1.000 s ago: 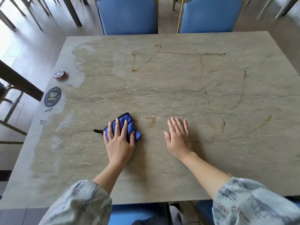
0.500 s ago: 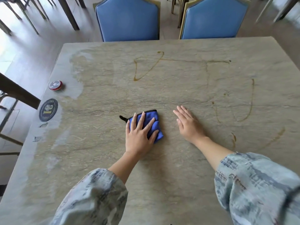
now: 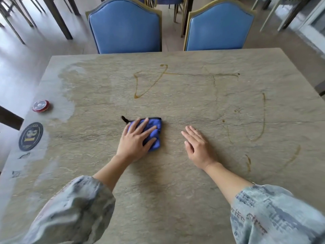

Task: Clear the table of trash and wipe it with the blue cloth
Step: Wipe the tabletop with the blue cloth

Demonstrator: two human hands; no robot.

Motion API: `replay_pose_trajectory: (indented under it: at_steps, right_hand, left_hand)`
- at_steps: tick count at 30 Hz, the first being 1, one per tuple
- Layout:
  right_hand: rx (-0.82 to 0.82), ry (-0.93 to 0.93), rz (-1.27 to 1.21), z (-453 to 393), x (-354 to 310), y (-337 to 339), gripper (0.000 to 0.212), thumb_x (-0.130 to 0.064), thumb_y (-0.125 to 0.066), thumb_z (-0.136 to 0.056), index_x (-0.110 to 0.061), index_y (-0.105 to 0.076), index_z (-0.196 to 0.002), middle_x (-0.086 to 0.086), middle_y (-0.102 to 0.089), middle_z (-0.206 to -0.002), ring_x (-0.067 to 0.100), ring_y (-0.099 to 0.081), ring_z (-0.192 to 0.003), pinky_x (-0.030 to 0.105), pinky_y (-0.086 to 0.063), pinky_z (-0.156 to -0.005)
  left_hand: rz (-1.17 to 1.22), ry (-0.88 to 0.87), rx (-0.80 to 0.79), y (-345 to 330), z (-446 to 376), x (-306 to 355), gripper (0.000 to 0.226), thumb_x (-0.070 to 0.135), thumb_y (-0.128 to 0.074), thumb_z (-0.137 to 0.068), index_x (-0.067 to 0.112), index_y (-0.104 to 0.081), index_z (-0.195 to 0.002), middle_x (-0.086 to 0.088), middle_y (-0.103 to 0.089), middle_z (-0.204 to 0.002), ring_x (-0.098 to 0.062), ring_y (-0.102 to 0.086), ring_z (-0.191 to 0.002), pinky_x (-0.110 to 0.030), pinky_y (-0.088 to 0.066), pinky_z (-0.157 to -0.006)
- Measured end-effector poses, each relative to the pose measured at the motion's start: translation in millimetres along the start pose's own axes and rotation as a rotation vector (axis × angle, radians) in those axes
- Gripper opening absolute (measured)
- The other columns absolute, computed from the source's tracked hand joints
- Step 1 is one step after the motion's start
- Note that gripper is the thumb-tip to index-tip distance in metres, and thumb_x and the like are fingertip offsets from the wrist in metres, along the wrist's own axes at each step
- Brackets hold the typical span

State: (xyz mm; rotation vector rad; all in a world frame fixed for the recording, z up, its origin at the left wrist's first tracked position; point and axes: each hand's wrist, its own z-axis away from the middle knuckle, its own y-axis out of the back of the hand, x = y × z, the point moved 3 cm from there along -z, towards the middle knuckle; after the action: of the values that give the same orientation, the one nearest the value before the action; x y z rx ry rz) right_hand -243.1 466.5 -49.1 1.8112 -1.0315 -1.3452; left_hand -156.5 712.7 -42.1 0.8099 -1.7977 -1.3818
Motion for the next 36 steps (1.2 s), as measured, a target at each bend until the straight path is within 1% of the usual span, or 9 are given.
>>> replay_pose_trajectory:
  at_steps: [4, 6, 12, 18, 23, 26, 28, 31, 36]
  right_hand:
    - [0.008, -0.004, 0.006, 0, 0, -1, 0.041, -0.023, -0.043, -0.092, -0.011, -0.059, -0.127, 0.011, -0.051, -0.14, 0.021, -0.042, -0.134, 0.041, -0.03, -0.113]
    - [0.012, -0.006, 0.012, 0, 1, -2, 0.041, -0.023, -0.043, -0.092, -0.011, -0.059, -0.128, 0.011, -0.05, -0.14, 0.021, -0.041, -0.135, 0.04, -0.029, -0.113]
    - [-0.006, 0.015, 0.07, 0, 2, -2, 0.044, -0.028, -0.044, -0.092, -0.013, -0.057, -0.131, 0.009, -0.048, -0.142, 0.021, -0.039, -0.136, 0.041, -0.025, -0.114]
    - [-0.095, -0.008, 0.182, 1, 0, -1, 0.05, -0.036, -0.038, -0.095, -0.013, -0.047, -0.139, 0.009, -0.041, -0.148, 0.022, -0.033, -0.14, 0.04, -0.021, -0.115]
    - [-0.27, -0.09, 0.271, 5, -8, 3, 0.066, -0.05, -0.018, -0.093, -0.015, -0.025, -0.149, 0.006, -0.02, -0.157, 0.021, -0.014, -0.146, 0.035, -0.004, -0.118]
    - [-0.343, -0.166, 0.131, 18, -8, 19, 0.07, -0.056, -0.022, -0.093, -0.017, -0.016, -0.151, 0.003, -0.008, -0.159, 0.016, 0.0, -0.147, 0.03, 0.003, -0.117]
    - [-0.249, -0.219, 0.004, 40, -4, 39, 0.075, -0.058, -0.024, -0.089, -0.014, -0.02, -0.15, 0.005, -0.012, -0.158, 0.015, 0.0, -0.146, 0.03, 0.002, -0.117]
    - [-0.154, -0.329, 0.055, 91, 17, 64, 0.073, -0.056, -0.025, -0.09, -0.012, -0.026, -0.148, 0.006, -0.016, -0.157, 0.014, -0.004, -0.145, 0.032, 0.002, -0.117]
    - [0.191, -0.645, 0.189, 188, 41, 91, 0.055, -0.033, -0.029, -0.092, 0.0, -0.052, -0.13, 0.021, -0.043, -0.144, 0.033, -0.032, -0.138, 0.048, -0.016, -0.114]
  left_hand:
    - [0.036, 0.487, -0.009, 3, -22, -33, 0.05, 0.058, -0.038, -0.091, 0.041, -0.044, -0.137, 0.001, -0.028, -0.156, -0.031, -0.015, -0.145, -0.052, -0.014, -0.115]
    - [0.036, 0.584, -0.043, 1, -30, -25, 0.053, 0.059, -0.033, -0.092, 0.04, -0.038, -0.141, 0.0, -0.02, -0.158, -0.031, -0.007, -0.146, -0.053, -0.008, -0.116]
    - [0.014, 0.329, -0.092, -9, -37, 35, 0.052, 0.059, -0.03, -0.092, 0.042, -0.035, -0.141, -0.001, -0.022, -0.158, -0.032, -0.01, -0.146, -0.054, -0.011, -0.115]
    - [0.01, 0.275, -0.087, -8, 2, 69, 0.051, 0.059, -0.034, -0.092, 0.043, -0.038, -0.14, 0.0, -0.029, -0.155, -0.031, -0.015, -0.145, -0.053, -0.016, -0.115]
    - [-0.01, 0.046, -0.09, 1, 43, 43, 0.05, 0.059, -0.036, -0.091, 0.042, -0.044, -0.138, 0.002, -0.035, -0.153, -0.028, -0.027, -0.142, -0.049, -0.026, -0.112]
    - [-0.023, 0.136, -0.109, 12, 44, 3, 0.054, 0.062, -0.03, -0.09, 0.042, -0.044, -0.138, 0.002, -0.034, -0.153, -0.028, -0.025, -0.143, -0.048, -0.024, -0.112]
    - [-0.004, 0.3, -0.107, 18, 44, -8, 0.054, 0.061, -0.03, -0.09, 0.041, -0.043, -0.138, 0.0, -0.032, -0.154, -0.029, -0.019, -0.144, -0.049, -0.019, -0.114]
    - [0.059, 0.496, -0.141, 16, 47, 18, 0.052, 0.059, -0.034, -0.093, 0.041, -0.037, -0.142, 0.001, -0.019, -0.159, -0.028, -0.005, -0.147, -0.051, -0.007, -0.117]
    - [0.099, 0.35, -0.172, 5, 70, 116, 0.049, 0.052, -0.037, -0.096, 0.039, -0.037, -0.143, -0.001, -0.02, -0.159, -0.029, -0.006, -0.147, -0.051, -0.006, -0.115]
